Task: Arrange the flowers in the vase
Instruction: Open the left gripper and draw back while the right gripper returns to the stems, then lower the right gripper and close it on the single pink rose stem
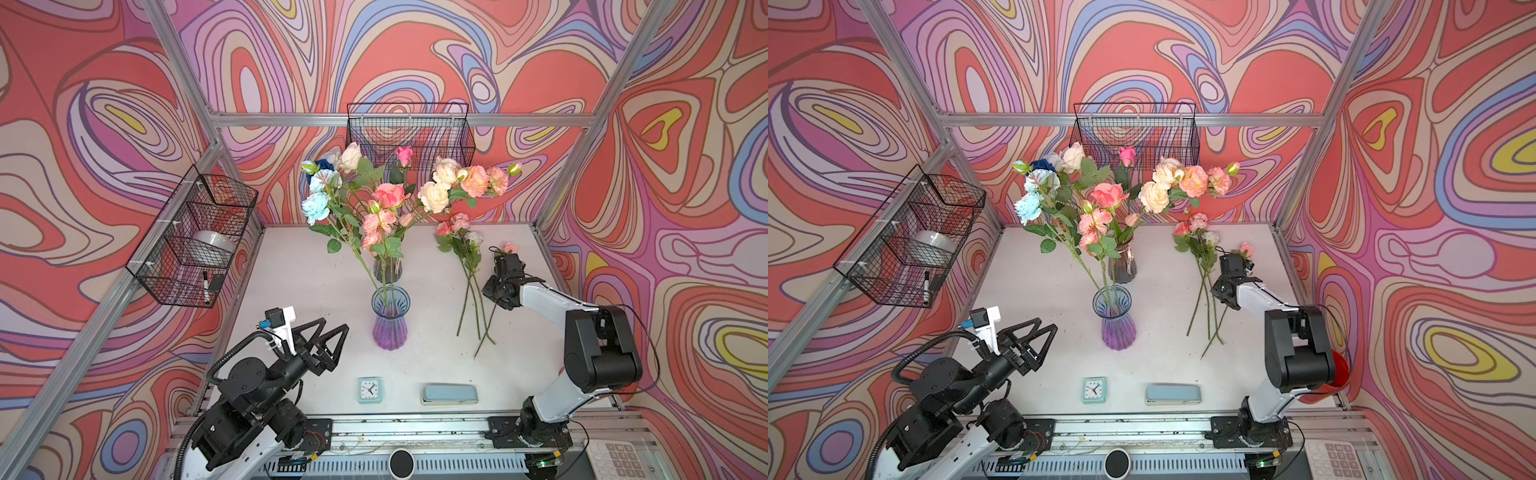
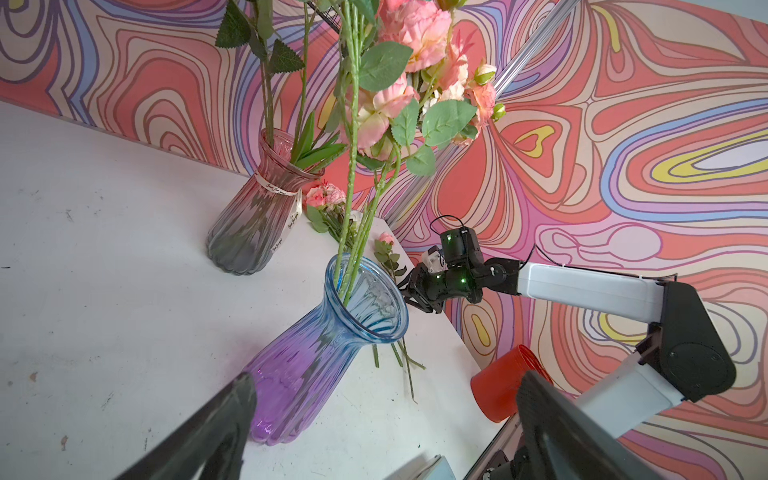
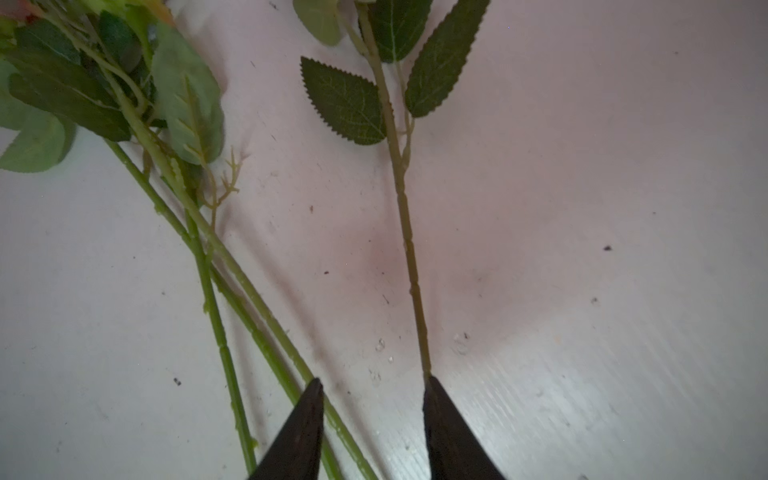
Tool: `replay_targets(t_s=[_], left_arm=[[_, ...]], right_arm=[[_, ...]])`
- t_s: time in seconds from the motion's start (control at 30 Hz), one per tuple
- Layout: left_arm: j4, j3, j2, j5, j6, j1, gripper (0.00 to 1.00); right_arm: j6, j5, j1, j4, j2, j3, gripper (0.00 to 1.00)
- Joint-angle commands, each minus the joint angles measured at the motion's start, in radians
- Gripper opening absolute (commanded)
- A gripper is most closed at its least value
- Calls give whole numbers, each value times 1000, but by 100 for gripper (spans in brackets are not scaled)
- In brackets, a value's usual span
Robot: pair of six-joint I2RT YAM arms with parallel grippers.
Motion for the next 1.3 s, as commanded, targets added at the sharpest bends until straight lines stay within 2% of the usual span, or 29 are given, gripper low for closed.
replay_targets(t_s=[0.0, 0.17, 0.43, 0.73, 0.9, 1.07, 1.27], left_arm=[[-20, 6, -14, -19, -7, -4, 100], [-26, 10, -20, -24, -6, -4, 100], [-18, 7, -15, -24, -4, -4, 100], [-28, 9, -22, -24, -2, -4, 100], [-40, 9, -37, -40, 2, -4, 100], [-34, 12, -30, -33, 2, -5, 100], [-23, 21, -22, -27, -1, -4, 100]], right_arm=[[9, 40, -12, -43, 59, 46, 39], [9, 46, -23, -53, 84, 47, 39], [-16, 42, -25, -18, 18, -4, 39], [-15, 4, -38, -46, 85, 22, 34], [-20, -12, -37, -29, 120, 7, 18], [-35, -25, -37, 4, 66, -20, 0], [-61, -6, -37, 31, -118, -67, 0]])
